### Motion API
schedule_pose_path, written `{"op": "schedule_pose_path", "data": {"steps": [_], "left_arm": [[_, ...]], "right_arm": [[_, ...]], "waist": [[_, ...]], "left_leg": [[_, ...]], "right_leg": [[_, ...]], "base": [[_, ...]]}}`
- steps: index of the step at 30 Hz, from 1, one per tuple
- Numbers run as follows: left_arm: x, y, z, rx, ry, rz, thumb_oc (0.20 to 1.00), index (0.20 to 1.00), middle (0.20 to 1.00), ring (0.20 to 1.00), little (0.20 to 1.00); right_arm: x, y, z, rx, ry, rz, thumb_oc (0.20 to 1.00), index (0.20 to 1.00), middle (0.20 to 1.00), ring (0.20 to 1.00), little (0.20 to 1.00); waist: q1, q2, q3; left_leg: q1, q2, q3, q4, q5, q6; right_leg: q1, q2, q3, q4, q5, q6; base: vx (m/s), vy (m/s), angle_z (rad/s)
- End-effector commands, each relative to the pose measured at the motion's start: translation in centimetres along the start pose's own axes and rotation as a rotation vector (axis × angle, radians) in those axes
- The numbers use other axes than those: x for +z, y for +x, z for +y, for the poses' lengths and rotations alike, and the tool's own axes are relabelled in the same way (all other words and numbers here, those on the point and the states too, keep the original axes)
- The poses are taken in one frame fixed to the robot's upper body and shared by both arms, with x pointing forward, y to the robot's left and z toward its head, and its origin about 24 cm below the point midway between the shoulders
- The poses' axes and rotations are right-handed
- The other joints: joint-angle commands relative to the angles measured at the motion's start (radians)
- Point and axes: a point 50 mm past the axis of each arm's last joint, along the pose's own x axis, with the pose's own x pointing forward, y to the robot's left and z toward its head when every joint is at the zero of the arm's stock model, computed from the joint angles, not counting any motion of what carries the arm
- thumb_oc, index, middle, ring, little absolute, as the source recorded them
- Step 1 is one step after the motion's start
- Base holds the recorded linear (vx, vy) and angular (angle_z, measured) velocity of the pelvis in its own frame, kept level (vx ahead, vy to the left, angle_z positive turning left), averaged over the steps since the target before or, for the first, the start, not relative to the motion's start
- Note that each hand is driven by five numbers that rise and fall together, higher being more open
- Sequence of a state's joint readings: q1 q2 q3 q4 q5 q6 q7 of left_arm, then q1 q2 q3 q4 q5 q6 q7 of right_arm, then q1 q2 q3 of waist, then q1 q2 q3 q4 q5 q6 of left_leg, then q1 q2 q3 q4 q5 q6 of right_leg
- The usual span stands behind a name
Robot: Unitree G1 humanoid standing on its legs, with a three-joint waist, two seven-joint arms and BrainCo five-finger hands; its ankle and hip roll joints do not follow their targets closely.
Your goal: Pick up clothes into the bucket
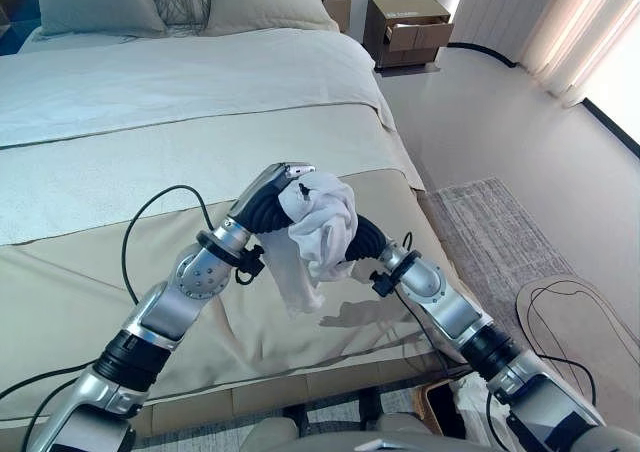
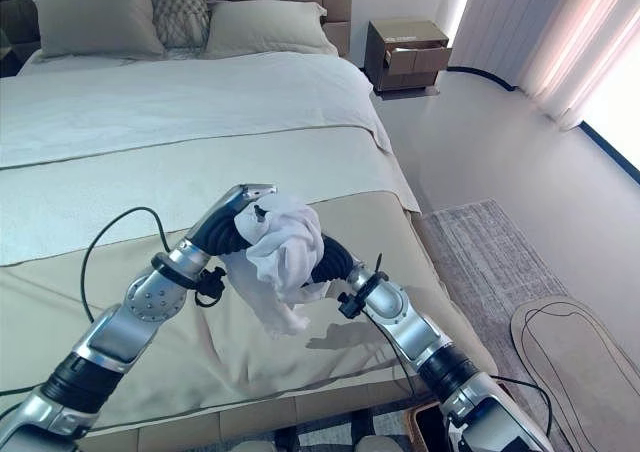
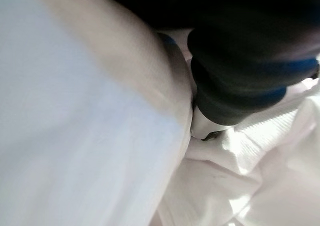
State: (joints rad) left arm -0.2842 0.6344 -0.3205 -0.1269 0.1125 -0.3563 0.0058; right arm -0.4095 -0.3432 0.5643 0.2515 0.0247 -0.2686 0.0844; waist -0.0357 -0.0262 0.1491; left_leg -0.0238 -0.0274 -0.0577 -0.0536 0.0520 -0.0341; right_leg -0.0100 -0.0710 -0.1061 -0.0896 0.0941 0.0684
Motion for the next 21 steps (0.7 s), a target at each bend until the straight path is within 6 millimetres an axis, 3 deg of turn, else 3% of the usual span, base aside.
{"op": "schedule_pose_path", "data": {"steps": [1,13,15,19,20,21], "left_arm": [[3.5,1.4,1.2,0.095,-0.090,-0.200,0.200,0.200,0.200,0.200,0.200],[3.2,1.4,1.3,0.104,-0.187,-0.196,0.200,0.200,0.200,0.200,0.200],[2.9,1.1,1.4,0.128,-0.265,-0.186,0.200,0.200,0.200,0.200,0.200],[0.4,-0.5,0.2,0.251,-0.626,-0.089,0.200,0.200,0.200,0.200,0.200],[0.1,-0.8,-0.2,0.262,-0.664,-0.069,0.338,0.338,0.338,0.338,0.338],[0.1,-0.8,-0.2,0.262,-0.664,-0.069,0.589,0.589,0.589,0.589,0.589]], "right_arm": [[1.7,1.4,1.0,0.007,0.045,-0.086,0.200,0.200,0.200,0.200,0.200],[-0.5,-0.7,0.2,-0.056,0.132,0.005,0.200,0.200,0.200,0.200,0.200],[-1.2,-1.7,0.0,-0.080,0.169,0.028,0.200,0.200,0.200,0.200,0.200],[-3.0,-5.0,-0.5,-0.212,0.348,0.083,0.200,0.200,0.200,0.200,0.200],[-3.3,-5.6,-0.6,-0.242,0.376,0.092,0.200,0.200,0.200,0.200,0.200],[-3.3,-5.6,-0.6,-0.242,0.376,0.092,0.200,0.200,0.200,0.200,0.200]], "waist": [[0.018,-0.039,-0.065],[0.016,-0.045,-0.081],[0.013,-0.046,-0.085],[-0.006,-0.051,-0.090],[-0.009,-0.052,-0.092],[-0.009,-0.052,-0.092]], "left_leg": [[0.000,-0.004,0.014,0.065,-0.064,0.023],[0.015,-0.008,0.015,0.069,-0.072,0.027],[0.020,-0.008,0.016,0.069,-0.073,0.027],[0.025,-0.009,0.025,0.071,-0.077,0.030],[0.025,-0.010,0.026,0.072,-0.077,0.030],[0.025,-0.010,0.026,0.072,-0.077,0.030]], "right_leg": [[0.014,-0.045,-0.010,0.036,-0.015,0.059],[0.034,-0.051,-0.010,0.041,-0.020,0.061],[0.038,-0.053,-0.010,0.042,-0.020,0.062],[0.035,-0.057,0.000,0.048,-0.019,0.063],[0.035,-0.057,0.003,0.048,-0.018,0.063],[0.035,-0.057,0.003,0.048,-0.018,0.063]], "base": [[0.00,0.000,0.00],[0.00,0.000,0.00],[0.00,0.000,0.00],[0.00,0.008,-0.01],[0.00,0.009,-0.04],[0.02,0.019,-0.06]]}}
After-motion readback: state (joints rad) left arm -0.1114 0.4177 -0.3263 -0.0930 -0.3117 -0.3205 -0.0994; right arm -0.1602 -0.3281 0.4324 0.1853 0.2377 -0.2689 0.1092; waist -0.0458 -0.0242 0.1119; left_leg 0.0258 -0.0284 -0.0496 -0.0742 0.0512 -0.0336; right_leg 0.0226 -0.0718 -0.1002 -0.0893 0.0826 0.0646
